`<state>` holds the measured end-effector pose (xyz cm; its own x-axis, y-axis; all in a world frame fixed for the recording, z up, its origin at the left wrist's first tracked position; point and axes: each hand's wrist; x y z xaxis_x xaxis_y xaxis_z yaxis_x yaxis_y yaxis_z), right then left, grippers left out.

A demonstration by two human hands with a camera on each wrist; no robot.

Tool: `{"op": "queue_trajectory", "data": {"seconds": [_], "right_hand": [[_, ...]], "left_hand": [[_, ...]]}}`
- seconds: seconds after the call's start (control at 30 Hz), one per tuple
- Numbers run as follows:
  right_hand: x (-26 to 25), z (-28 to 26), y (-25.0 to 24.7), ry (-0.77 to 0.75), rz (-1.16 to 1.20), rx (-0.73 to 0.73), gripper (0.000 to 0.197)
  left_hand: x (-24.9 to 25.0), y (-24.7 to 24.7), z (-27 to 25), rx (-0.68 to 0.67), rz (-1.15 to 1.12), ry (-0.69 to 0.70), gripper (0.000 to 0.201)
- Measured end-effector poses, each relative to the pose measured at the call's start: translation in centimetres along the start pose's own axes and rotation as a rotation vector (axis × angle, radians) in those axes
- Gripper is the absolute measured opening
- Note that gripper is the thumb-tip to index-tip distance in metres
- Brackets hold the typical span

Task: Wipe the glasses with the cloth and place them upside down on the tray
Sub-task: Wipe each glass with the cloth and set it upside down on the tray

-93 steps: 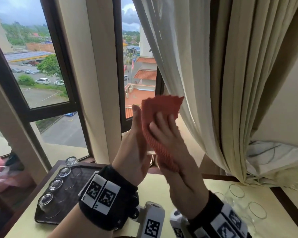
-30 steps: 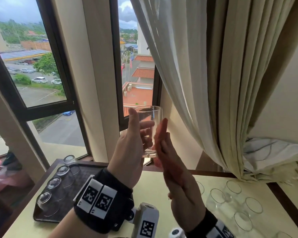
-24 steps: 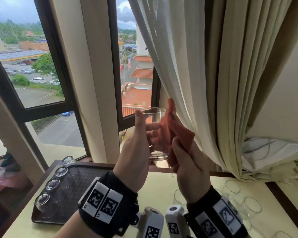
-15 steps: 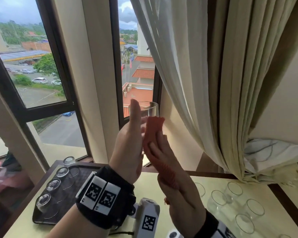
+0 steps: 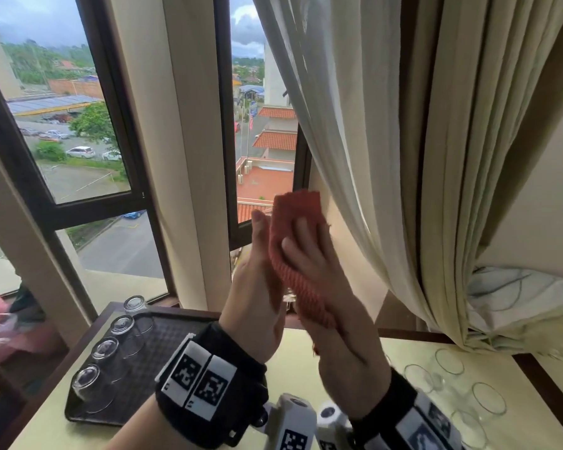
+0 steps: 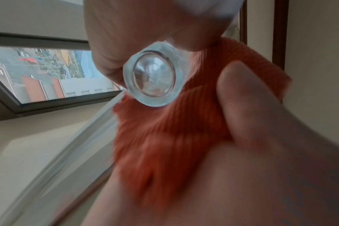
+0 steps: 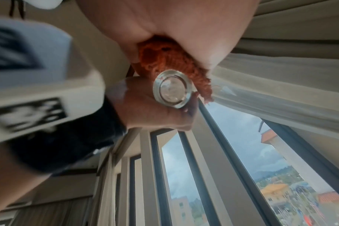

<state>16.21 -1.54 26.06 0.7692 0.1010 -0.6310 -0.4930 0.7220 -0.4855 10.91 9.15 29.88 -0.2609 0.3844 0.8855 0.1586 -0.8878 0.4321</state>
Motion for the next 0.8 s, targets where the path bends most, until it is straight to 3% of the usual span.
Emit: {"op": "queue_trajectory", "data": {"seconds": [0.07,0.13,0.23,0.3,0.37,0.5,0.57,0.63,0.7,0.8], "right_hand": [[2.1,-0.7,1.0,0.043,-0.116,-0.038,0.053],[1.0,-2.3,1.4,0.123,0.119,-0.015,0.051],[-1.5,-3.4,0.9,0.147,0.408,0.170,0.051],[-1.9,-1.8,0.1,0.150,0.544,0.212,0.044],[-2.3,0.0,-1.0,0.152,0.436,0.230,0.037],[-3.7,-0.7,-0.9,-0.014,0.209,0.069,0.059],[-1.7,-1.3,0.6,0.010,0.088,-0.003,0.056],[-0.3,-1.5,1.6,0.074,0.000,-0.061,0.050],[-0.2,-2.2,1.9,0.166,0.167,-0.039,0.046],[-1.0,-3.2,1.2,0.152,0.309,0.112,0.051]], "left_hand": [[0.8,-0.7,0.0,0.044,0.047,-0.025,0.075],[1.0,-1.5,0.4,0.082,0.114,-0.032,0.091],[0.9,-1.5,0.4,0.054,0.128,-0.037,0.093],[0.6,-0.8,0.1,0.038,0.138,-0.023,0.091],[0.3,-0.3,0.1,0.059,0.139,0.011,0.089],[0.1,-0.6,0.4,0.051,0.108,0.037,0.077],[0.7,-1.1,0.2,0.034,0.106,0.021,0.069],[1.3,-1.6,0.0,0.039,0.146,0.019,0.079],[1.5,-1.9,0.1,0.061,0.168,0.012,0.081],[1.3,-1.6,0.1,0.059,0.175,-0.019,0.081]]}}
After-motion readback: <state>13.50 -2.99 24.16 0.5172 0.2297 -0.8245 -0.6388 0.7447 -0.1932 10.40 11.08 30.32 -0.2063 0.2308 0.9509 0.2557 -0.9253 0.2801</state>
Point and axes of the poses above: each hand's wrist, its own z-axis towards the middle knuckle, its own y-axis out of the palm, x = y × z, and after that the axes turned 11 degrees about -x, right-handed
